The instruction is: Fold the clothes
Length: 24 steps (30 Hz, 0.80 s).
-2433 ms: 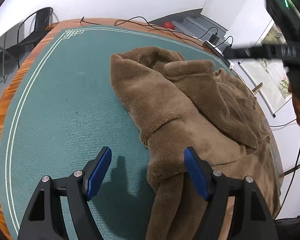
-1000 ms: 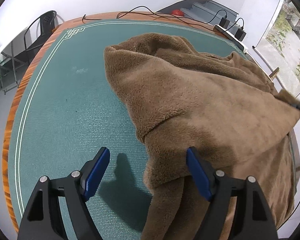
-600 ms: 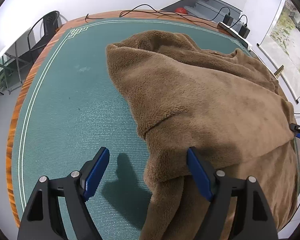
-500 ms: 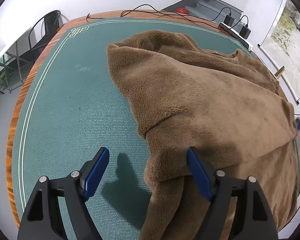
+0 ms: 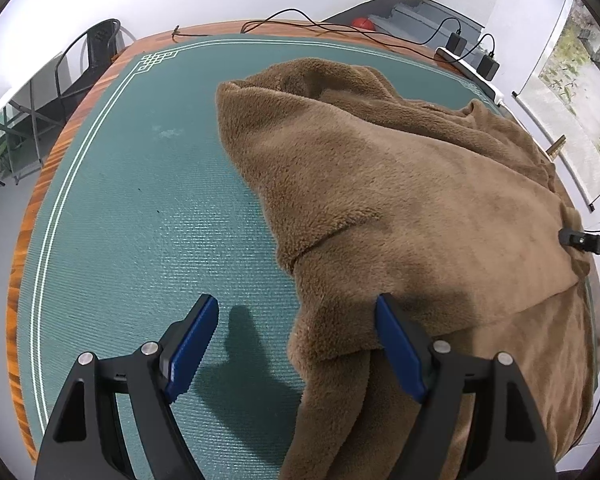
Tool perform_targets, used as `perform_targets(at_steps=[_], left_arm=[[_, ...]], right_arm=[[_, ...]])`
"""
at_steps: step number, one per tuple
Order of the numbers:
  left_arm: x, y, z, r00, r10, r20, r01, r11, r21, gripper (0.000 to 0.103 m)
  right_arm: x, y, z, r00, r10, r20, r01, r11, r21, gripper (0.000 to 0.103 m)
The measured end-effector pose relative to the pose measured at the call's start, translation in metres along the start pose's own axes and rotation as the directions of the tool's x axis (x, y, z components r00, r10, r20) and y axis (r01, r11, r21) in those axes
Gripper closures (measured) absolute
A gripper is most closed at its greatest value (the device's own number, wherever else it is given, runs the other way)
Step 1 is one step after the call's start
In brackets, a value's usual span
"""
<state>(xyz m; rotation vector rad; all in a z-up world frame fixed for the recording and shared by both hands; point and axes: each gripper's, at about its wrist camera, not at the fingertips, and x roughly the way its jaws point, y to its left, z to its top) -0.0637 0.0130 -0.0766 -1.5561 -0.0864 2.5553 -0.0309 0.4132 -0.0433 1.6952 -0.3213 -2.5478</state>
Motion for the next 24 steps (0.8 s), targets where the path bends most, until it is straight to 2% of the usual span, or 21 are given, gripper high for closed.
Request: perform_targets(at_steps=[3, 11, 14, 18, 24], left_arm=[[0.001, 0.003, -0.001, 1.000, -0.022, -0.001, 0.022, 1.000, -0.005, 0.021], [-0.008, 0.006, -0.001, 0.999, -0.044, 0.006, 0.044, 0.999, 0.008, 0.020], [-0.013, 0.009, 0.001, 0.999, -0.054, 0.007, 0.054, 0.998, -0.015, 0.020], [-0.007, 0.014, 0.005, 0.996, -0.094, -0.008, 0.093, 0.994, -0.059, 0.020], [-0.004, 0.020, 0.002, 0.990, -0.140, -0.009, 0.139, 0.986, -0.087, 0.020]], right_arm=[[0.002, -0.007, -0.003, 1.000, 0.016, -0.012, -0.016, 1.000, 0.012, 0.036], [0.001, 0.022, 0.005, 0.990, -0.126, -0.062, 0.121, 0.990, -0.076, 0.036], [-0.026, 0.063, 0.027, 0.997, -0.076, 0.012, 0.077, 0.984, -0.158, 0.036], [-0.037, 0.137, 0.057, 0.999, 0.027, 0.044, -0.012, 0.954, -0.300, 0.036], [-0.019, 0.239, 0.080, 0.992, 0.128, -0.002, -0.113, 0.871, -0.479, 0.036]])
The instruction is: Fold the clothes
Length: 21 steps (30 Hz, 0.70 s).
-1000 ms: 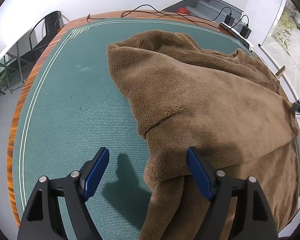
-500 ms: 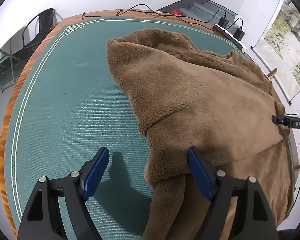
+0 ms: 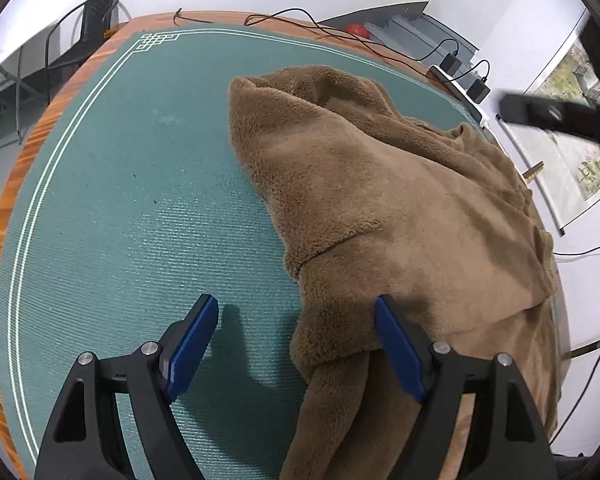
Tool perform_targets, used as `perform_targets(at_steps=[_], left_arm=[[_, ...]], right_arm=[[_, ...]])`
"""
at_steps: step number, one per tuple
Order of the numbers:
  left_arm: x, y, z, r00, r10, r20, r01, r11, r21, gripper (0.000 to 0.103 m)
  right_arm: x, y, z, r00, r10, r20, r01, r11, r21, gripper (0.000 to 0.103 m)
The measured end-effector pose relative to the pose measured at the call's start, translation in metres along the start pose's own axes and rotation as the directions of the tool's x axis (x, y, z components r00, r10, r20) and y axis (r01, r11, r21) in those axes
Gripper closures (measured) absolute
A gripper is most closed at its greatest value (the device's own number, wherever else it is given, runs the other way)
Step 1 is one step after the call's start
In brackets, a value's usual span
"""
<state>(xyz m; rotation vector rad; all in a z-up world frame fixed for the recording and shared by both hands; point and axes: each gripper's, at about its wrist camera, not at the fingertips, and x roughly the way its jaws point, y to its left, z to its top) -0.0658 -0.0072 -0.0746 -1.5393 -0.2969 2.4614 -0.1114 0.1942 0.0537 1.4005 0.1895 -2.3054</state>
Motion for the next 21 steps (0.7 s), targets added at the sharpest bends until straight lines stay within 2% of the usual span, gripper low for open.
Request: perform_targets(at_steps=[3, 8, 17, 19, 20, 21], left_arm=[[0.002, 0.003, -0.002, 1.000, -0.019, -0.004, 0.019, 1.000, -0.010, 0.020], [0.005, 0.005, -0.005, 0.999, -0.048, -0.002, 0.048, 0.999, -0.019, 0.020], [0.008, 0.007, -0.008, 0.997, -0.083, -0.006, 0.083, 0.996, -0.028, 0.020], [0.008, 0.005, -0.009, 0.996, -0.083, -0.008, 0.083, 0.996, -0.026, 0.022], [0.008, 0.004, -0.010, 0.996, -0.085, -0.011, 0.084, 0.996, -0.025, 0.024], [0.008, 0.003, -0.011, 0.996, -0.089, -0.015, 0.089, 0.996, -0.025, 0.029]], right_arm=[[0.028, 0.028, 0.020, 0.998, 0.044, -0.034, -0.045, 0.997, -0.057, 0.036], [0.079, 0.053, 0.045, 0.989, 0.101, -0.111, -0.113, 0.988, -0.103, 0.036], [0.148, 0.074, 0.055, 0.961, 0.118, -0.249, -0.158, 0.976, -0.147, 0.036], [0.154, 0.079, 0.053, 0.960, 0.103, -0.259, -0.151, 0.973, -0.172, 0.049], [0.155, 0.080, 0.053, 0.961, 0.100, -0.259, -0.149, 0.972, -0.179, 0.070], [0.154, 0.081, 0.054, 0.965, 0.090, -0.245, -0.138, 0.973, -0.186, 0.074]])
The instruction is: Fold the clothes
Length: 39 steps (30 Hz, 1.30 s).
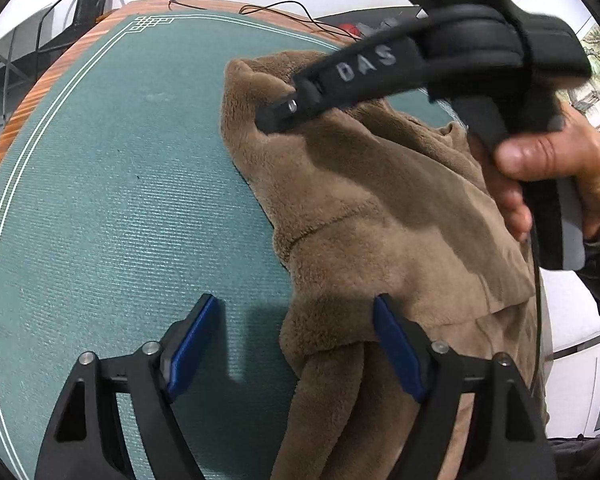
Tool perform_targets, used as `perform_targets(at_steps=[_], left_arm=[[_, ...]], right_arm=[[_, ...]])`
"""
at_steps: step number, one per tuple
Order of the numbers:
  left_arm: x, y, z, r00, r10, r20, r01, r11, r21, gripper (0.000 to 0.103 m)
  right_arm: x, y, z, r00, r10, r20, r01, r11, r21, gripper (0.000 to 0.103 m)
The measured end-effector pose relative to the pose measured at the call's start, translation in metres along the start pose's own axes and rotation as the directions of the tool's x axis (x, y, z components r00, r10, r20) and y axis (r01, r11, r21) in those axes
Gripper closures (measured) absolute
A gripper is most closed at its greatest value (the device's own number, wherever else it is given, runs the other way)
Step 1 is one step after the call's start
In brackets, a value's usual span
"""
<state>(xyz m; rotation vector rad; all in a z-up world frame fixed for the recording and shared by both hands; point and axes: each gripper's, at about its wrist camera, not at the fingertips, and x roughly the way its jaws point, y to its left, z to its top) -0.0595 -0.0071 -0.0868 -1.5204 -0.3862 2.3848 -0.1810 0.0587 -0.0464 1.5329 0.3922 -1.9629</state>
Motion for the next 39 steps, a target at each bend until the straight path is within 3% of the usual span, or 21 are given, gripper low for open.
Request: perform_targets(at_steps=[3, 6, 10, 17, 19, 20, 23, 26, 32, 39], left_arm=[[0.000, -0.005, -0.003, 1.000, -0.006, -0.016, 0.006, 1.000, 0.001, 0.038], [0.001, -0.008, -0.006, 1.000, 0.006, -0.021, -0.006, 1.000, 0.008, 0.038], [0.001, -0.014, -0.011, 0.999, 0.032, -0.020, -0.031, 0.999, 0.043, 0.038], [0.002, -0.018, -0.011, 0.998, 0.048, -0.029, -0.046, 0.997, 0.059, 0.038], [0.000, -0.018, -0.008, 0.998, 0.050, -0.033, -0.048, 0.998, 0.042, 0.038], [-0.002, -0.018, -0.007, 0.998, 0.052, -0.032, -0.051, 0.998, 0.036, 0.038], [-0.010, -0.024, 0.001, 0.998, 0.064, -0.010, -0.064, 0.997, 0.035, 0.038], [-0.021, -0.038, 0.008, 0.998, 0.053, 0.020, -0.053, 0.998, 0.045, 0.038], [-0.031, -0.074, 0.009, 0.999, 0.007, 0.049, -0.014, 0.992, 0.127, 0.037], [-0.002, -0.099, 0.001, 0.998, 0.065, 0.017, -0.067, 0.981, 0.182, 0.037]], right_arm=[[-0.006, 0.000, 0.006, 0.998, -0.047, 0.050, 0.047, 0.999, 0.002, 0.083], [-0.013, -0.001, 0.014, 0.988, -0.112, 0.109, 0.111, 0.994, 0.017, 0.089], [-0.012, -0.004, 0.023, 0.977, -0.159, 0.140, 0.154, 0.987, 0.045, 0.090], [-0.016, -0.011, 0.024, 0.989, -0.068, 0.132, 0.057, 0.995, 0.085, 0.089], [-0.024, -0.012, 0.022, 0.988, -0.058, 0.142, 0.045, 0.994, 0.095, 0.083], [-0.031, -0.013, 0.018, 0.987, -0.052, 0.151, 0.038, 0.995, 0.095, 0.076], [-0.058, -0.018, -0.004, 0.978, -0.082, 0.194, 0.062, 0.992, 0.107, 0.025], [-0.088, -0.026, -0.037, 0.958, -0.141, 0.249, 0.106, 0.983, 0.148, 0.024], [-0.127, -0.056, -0.118, 0.932, -0.253, 0.258, 0.170, 0.938, 0.303, 0.024], [-0.127, -0.090, -0.225, 0.953, -0.266, 0.147, 0.172, 0.870, 0.462, 0.024]])
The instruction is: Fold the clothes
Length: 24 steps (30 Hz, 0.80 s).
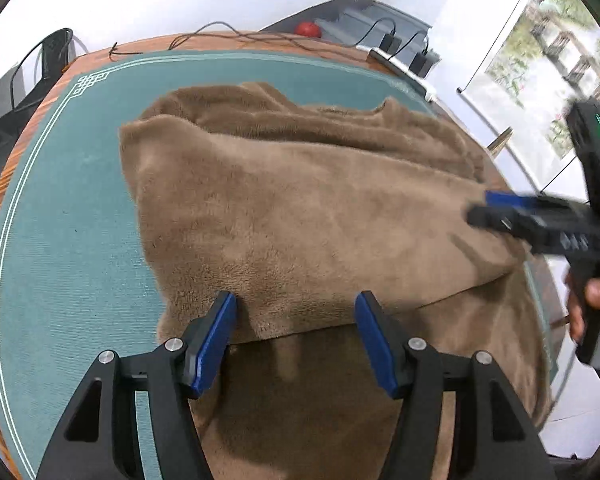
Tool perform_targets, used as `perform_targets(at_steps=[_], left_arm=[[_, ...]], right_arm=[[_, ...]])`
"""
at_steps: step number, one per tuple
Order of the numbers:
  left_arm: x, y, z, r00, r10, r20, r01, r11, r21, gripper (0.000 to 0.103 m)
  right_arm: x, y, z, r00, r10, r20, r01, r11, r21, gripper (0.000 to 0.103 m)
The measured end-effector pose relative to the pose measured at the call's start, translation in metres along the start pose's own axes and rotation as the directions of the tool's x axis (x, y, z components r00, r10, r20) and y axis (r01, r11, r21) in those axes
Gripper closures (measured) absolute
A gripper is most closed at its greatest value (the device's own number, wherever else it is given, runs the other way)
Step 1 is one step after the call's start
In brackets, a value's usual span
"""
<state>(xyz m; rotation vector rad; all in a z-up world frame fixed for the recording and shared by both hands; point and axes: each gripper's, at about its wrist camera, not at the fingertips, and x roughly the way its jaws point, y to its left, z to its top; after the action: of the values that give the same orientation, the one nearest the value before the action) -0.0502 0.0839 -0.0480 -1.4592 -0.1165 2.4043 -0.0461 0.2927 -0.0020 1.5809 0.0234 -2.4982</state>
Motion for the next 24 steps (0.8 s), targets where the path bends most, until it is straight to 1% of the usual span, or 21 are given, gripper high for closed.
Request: perform_targets(at_steps=[2, 4, 8, 11, 15, 18, 20, 22, 24], left_arm=[[0.003, 0.003, -0.005, 1.000, 0.017, -0.007, -0.017, 1.000, 0.005, 0.037], [0.007, 0.002, -0.006, 0.999, 0.038, -0.011, -0.038, 0.999, 0.022, 0.037], [0.012, -0.003, -0.012, 0.997, 0.077, -0.016, -0.076, 0.996, 0.052, 0.037], [0.014, -0.007, -0.016, 0.993, 0.113, -0.013, -0.112, 0.990, 0.081, 0.036], [0.012, -0.013, -0.018, 0.988, 0.153, -0.026, -0.150, 0.985, 0.081, 0.036], [-0.004, -0.017, -0.024, 0.989, 0.147, -0.025, -0.145, 0.988, 0.056, 0.036], [-0.017, -0.023, -0.033, 0.992, 0.127, -0.019, -0.125, 0.990, 0.059, 0.036], [-0.027, -0.030, -0.046, 0.993, 0.118, -0.026, -0.116, 0.990, 0.076, 0.035], [-0.032, -0.036, -0.058, 0.993, 0.113, -0.042, -0.109, 0.990, 0.088, 0.034]], right_arm=[[0.001, -0.019, -0.020, 1.000, -0.011, -0.027, 0.012, 0.999, 0.045, 0.024], [0.006, -0.037, -0.035, 0.998, -0.044, -0.048, 0.047, 0.996, 0.072, 0.024], [0.019, -0.060, -0.054, 0.993, -0.069, -0.094, 0.078, 0.993, 0.092, 0.024], [0.023, -0.064, -0.062, 0.994, -0.060, -0.086, 0.067, 0.995, 0.078, 0.024], [0.028, -0.057, -0.062, 0.992, -0.089, -0.087, 0.090, 0.996, 0.012, 0.024], [0.016, -0.056, -0.061, 0.994, -0.089, -0.060, 0.091, 0.996, 0.022, 0.024], [-0.003, -0.054, -0.066, 0.997, -0.069, -0.018, 0.069, 0.997, 0.020, 0.024], [-0.022, -0.052, -0.078, 0.999, -0.037, 0.006, 0.037, 0.999, 0.016, 0.024], [-0.031, -0.049, -0.094, 1.000, -0.010, -0.005, 0.010, 1.000, -0.007, 0.024]])
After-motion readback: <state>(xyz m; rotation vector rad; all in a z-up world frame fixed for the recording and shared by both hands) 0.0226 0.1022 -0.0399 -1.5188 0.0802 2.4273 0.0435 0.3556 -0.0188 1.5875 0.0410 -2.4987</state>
